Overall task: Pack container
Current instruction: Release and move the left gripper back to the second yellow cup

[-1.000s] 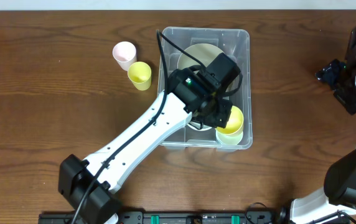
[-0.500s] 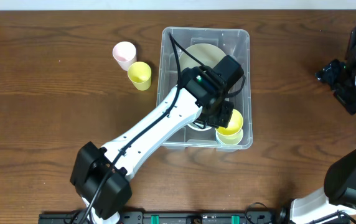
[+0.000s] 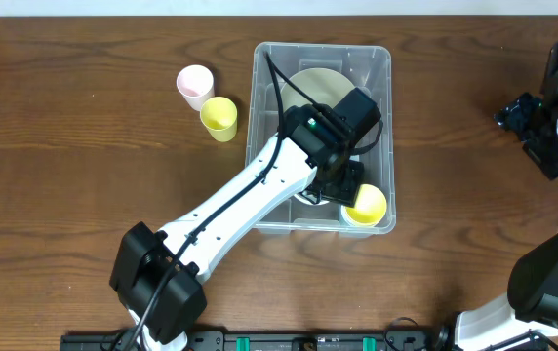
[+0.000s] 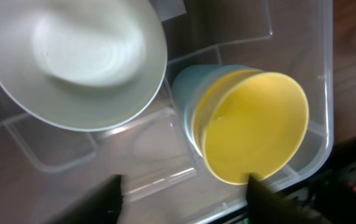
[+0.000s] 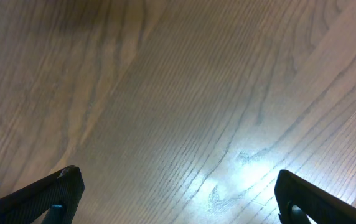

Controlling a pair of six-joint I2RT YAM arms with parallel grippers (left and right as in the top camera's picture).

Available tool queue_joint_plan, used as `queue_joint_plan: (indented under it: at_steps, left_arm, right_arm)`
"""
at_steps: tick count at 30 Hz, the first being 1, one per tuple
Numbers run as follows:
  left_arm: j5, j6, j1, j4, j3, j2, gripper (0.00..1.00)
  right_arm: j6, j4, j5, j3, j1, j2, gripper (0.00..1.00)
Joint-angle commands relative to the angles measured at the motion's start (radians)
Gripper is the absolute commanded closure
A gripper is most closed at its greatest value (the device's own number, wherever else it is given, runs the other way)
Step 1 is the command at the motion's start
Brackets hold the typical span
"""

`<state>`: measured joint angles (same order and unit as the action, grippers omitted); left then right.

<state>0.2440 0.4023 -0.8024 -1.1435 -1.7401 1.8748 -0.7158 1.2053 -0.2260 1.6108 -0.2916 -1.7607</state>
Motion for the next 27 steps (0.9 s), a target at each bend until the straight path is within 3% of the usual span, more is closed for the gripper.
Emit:
queue_joint_plan:
  at_steps: [1,9,15,21,27]
  left_arm:
    - [-0.01,-0.005,-0.001,0.005,0.005,0.001,0.01]
    - [-0.029,-0.023,0.092,0.031,-0.07,-0.014,0.02]
    - [-0.182,0.087,0.342,0.044,-0.129,-0.037,0.02]
    - [-0.181,0.087,0.578,0.099,-0.129,0.01,0.02]
    - [-0.159,0.098,0.703,0.134,-0.129,0.118,0.02]
  right_arm:
    - [-0.013,-0.002,-0.021,-0.001,-0.003,0.005,0.01]
    - [-0.013,-0.002,-0.021,-0.001,-0.003,0.005,0.01]
    - [-0.013,-0.002,-0.021,-0.001,-0.003,0.005,0.01]
    - [-0.013,-0.002,-0.021,-0.001,-0.003,0.005,0.01]
    - [-0.013,-0.002,-0.021,-0.001,-0.003,0.005,0.01]
